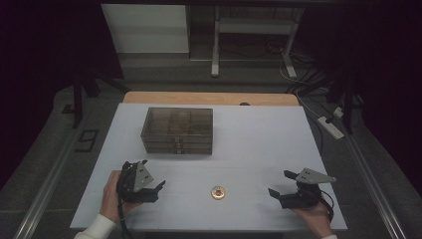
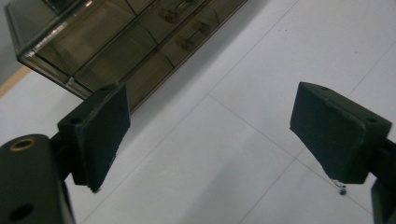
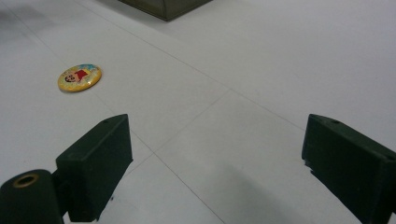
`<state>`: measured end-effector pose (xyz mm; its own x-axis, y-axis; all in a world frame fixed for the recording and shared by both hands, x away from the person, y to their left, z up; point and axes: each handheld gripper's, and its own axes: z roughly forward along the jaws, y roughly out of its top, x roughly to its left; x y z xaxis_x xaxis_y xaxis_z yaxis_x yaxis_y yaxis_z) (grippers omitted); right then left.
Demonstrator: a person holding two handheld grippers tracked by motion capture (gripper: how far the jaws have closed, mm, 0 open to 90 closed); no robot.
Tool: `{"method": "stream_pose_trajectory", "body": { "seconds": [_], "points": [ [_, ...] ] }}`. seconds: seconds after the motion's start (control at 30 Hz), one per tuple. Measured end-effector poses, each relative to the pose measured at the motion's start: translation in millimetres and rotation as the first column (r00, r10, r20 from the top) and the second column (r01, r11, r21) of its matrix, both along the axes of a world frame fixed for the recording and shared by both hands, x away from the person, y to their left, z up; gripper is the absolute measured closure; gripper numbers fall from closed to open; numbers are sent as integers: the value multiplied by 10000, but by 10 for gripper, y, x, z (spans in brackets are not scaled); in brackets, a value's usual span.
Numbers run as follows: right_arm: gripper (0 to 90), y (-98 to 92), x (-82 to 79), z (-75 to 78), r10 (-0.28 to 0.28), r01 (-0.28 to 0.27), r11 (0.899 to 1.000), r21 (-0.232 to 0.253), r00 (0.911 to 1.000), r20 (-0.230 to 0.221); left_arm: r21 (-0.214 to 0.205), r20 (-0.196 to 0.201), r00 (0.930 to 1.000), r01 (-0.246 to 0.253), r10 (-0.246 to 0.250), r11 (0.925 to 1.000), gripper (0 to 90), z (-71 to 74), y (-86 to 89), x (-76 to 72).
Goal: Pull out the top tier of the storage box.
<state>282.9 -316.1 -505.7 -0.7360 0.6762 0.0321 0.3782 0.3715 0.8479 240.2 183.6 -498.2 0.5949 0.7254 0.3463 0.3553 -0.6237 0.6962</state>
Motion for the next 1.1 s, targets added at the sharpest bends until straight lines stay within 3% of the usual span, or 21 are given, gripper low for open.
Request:
{"method": "stream_pose_trajectory", "body": {
  "seconds": [0.57, 1.1],
  "points": [
    [81, 4, 13, -19, -61, 61, 10000, -57, 9999, -91, 647, 597, 9982, -35, -4, 9979, 148, -6, -87, 66],
    [81, 1, 19, -26, -15, 15, 10000, -11, 9999, -122, 1324, 1134, 9935, -15, -136, 9912, 160, -3, -249, 143]
  ]
}}
